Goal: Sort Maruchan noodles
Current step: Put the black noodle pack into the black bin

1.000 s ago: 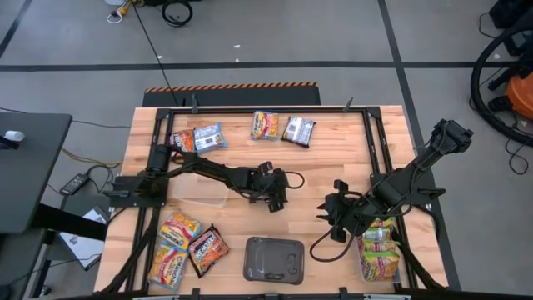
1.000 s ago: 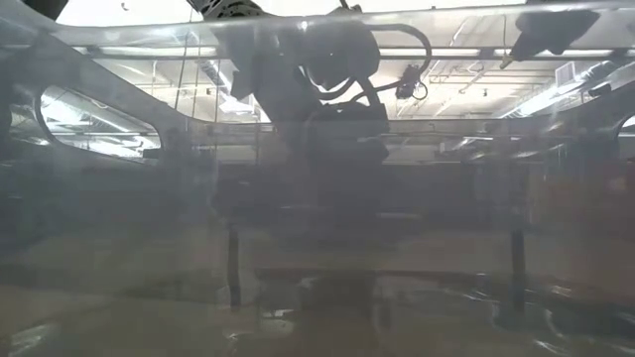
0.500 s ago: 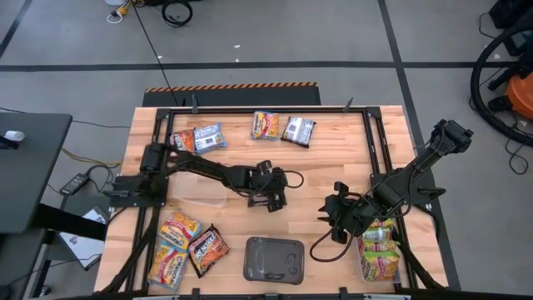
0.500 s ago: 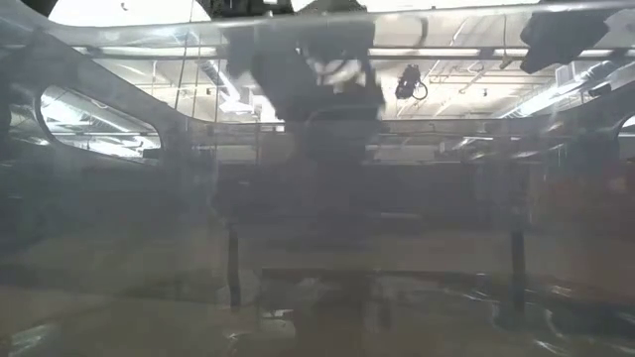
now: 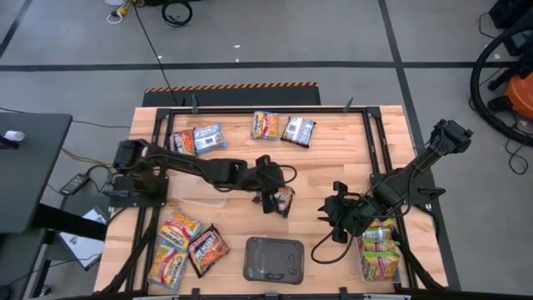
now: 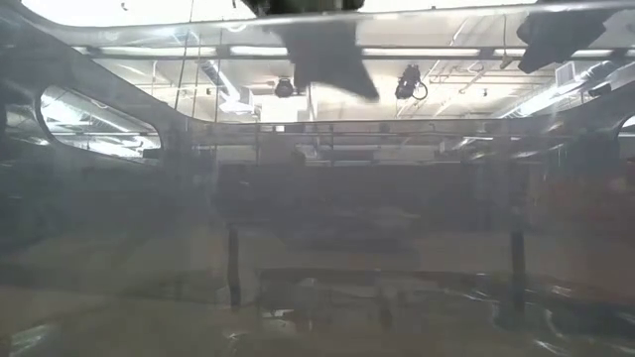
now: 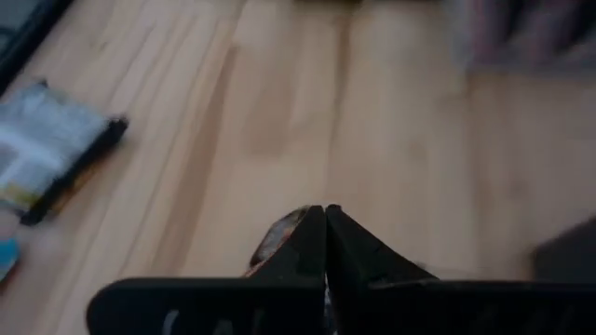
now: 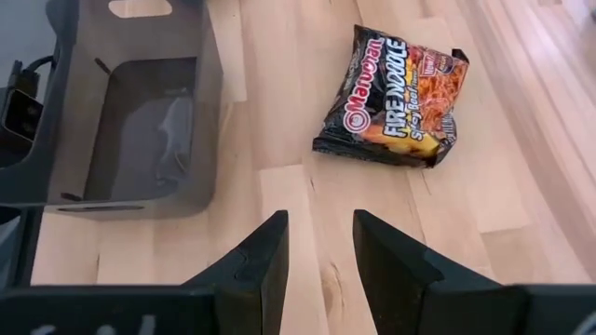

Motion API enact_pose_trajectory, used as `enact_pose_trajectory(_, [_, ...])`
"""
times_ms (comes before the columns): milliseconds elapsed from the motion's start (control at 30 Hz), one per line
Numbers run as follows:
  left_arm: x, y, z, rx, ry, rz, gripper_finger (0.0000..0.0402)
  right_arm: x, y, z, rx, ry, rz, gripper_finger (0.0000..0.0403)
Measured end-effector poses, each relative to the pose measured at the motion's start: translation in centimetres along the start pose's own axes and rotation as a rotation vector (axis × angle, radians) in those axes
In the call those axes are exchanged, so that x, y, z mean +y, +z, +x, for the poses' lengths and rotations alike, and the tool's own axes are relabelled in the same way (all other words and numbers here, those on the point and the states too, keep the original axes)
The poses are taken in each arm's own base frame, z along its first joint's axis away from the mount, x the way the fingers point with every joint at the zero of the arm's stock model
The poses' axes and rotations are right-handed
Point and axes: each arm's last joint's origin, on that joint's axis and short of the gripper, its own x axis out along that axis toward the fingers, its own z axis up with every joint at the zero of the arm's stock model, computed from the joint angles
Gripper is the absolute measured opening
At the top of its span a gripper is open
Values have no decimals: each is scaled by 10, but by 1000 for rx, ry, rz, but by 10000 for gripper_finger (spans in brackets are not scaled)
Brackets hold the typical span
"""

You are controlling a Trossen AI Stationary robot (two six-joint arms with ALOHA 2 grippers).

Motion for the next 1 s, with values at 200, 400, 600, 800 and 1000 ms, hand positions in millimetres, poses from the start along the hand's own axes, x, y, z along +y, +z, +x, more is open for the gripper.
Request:
enact_pose_trajectory(200, [-9, -2, -6, 18, -25, 65, 22, 0, 0, 0, -17, -16, 1, 128])
enact_pose_trajectory(400, [-16, -20, 26, 70, -24, 67, 102, -1, 0, 0, -4, -14, 12, 128])
enact_pose_trajectory(600, [-35, -44, 65, 81, 25, 183, 172, 0, -2, 0, 31, 14, 26, 128])
enact_pose_trajectory(800, [-41, -39, 82, 133, 3, 200, 189, -1, -2, 0, 38, 11, 25, 128])
enact_pose_trajectory(1000, [-34, -41, 99, 182, 36, 172, 190, -1, -2, 0, 35, 12, 27, 128])
